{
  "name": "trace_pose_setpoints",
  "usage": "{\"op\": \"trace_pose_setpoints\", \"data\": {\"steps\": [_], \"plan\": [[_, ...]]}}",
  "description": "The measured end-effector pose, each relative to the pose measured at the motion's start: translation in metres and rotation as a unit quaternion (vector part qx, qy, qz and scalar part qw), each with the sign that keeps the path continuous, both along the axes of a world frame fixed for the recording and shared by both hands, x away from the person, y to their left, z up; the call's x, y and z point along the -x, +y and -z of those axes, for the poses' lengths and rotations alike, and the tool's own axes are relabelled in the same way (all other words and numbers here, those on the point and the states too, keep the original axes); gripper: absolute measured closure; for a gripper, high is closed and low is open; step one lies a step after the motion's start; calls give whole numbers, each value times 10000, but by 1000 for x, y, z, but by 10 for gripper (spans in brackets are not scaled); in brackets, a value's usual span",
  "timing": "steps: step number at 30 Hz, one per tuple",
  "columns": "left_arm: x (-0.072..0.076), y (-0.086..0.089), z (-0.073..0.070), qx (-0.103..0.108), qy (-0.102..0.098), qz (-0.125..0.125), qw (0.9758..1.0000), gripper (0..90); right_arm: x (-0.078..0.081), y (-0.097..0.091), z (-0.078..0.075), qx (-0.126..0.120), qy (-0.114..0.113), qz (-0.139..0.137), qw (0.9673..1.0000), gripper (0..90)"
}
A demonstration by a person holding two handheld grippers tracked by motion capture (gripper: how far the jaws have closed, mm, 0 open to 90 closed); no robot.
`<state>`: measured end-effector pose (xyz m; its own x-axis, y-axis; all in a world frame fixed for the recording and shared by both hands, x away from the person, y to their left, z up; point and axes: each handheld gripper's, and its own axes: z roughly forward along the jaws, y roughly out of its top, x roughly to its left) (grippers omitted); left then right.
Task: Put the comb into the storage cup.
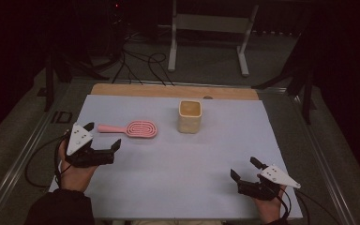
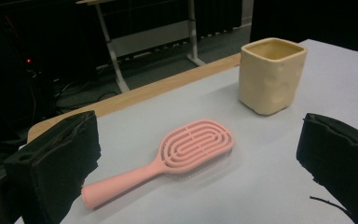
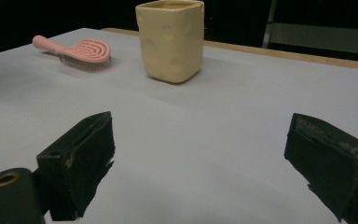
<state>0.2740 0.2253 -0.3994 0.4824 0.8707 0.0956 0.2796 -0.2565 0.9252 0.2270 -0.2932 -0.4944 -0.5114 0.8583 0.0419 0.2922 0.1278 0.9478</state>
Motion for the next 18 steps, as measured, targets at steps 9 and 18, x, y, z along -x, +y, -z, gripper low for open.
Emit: {"op": "trace_pose_setpoints", "data": {"steps": [9,18], "plan": [[-14,2,-4,-60,141,25,9999,0,-1,1,0,7,6,-2,10000,82],[-28,2,-8,-54,289,86,9995,0,-1,1,1,15,0,-23,10000,82]]}}
